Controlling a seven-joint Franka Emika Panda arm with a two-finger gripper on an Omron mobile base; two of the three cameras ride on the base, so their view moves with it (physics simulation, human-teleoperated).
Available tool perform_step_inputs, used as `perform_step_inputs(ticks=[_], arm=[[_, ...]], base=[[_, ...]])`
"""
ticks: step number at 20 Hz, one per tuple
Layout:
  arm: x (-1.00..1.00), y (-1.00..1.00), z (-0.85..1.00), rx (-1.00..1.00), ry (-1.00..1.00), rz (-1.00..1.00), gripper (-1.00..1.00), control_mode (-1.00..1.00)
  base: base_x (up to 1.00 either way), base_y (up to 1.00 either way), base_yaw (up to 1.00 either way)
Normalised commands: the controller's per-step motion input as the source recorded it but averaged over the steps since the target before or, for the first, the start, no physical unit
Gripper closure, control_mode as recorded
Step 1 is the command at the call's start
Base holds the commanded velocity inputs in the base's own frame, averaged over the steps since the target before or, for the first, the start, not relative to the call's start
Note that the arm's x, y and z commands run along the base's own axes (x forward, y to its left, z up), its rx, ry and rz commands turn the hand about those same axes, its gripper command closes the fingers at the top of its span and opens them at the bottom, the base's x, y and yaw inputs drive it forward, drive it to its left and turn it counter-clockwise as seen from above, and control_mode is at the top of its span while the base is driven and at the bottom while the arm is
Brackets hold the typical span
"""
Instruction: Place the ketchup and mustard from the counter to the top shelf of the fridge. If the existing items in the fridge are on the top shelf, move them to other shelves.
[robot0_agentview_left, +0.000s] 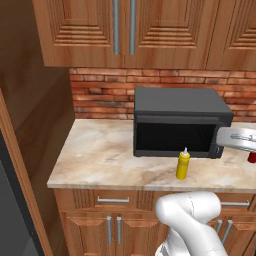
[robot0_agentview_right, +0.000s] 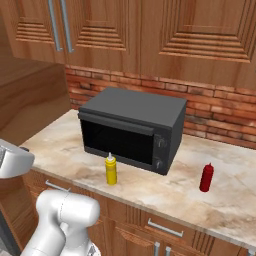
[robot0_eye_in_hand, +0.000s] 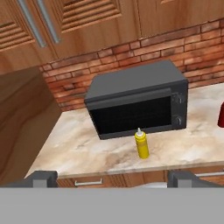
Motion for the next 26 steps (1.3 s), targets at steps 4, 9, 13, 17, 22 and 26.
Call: perform_step_inputs(ticks=[4, 9, 13, 17, 22, 26], arm=[[0.0, -0.05, -0.03, 0.0, 0.0, 0.0, -1.0, -1.0], [0.08, -0.62, -0.06, 0.07, 0.08, 0.01, -1.0, -1.0], [0.22, -0.94, -0.11, 0.12, 0.19, 0.1, -1.0, -1.0], [0.23, -0.95, -0.24, 0.11, 0.24, 0.17, -1.0, -1.0], [0.32, -0.76, -0.17, 0.04, 0.22, 0.29, -1.0, -1.0], [0.29, -0.5, -0.14, 0.0, 0.17, 0.32, -1.0, -1.0]], base=[[0.0, -0.02, 0.0], [0.0, 0.0, 0.0], [0.0, 0.0, 0.0], [0.0, 0.0, 0.0], [0.0, 0.0, 0.0], [0.0, 0.0, 0.0]])
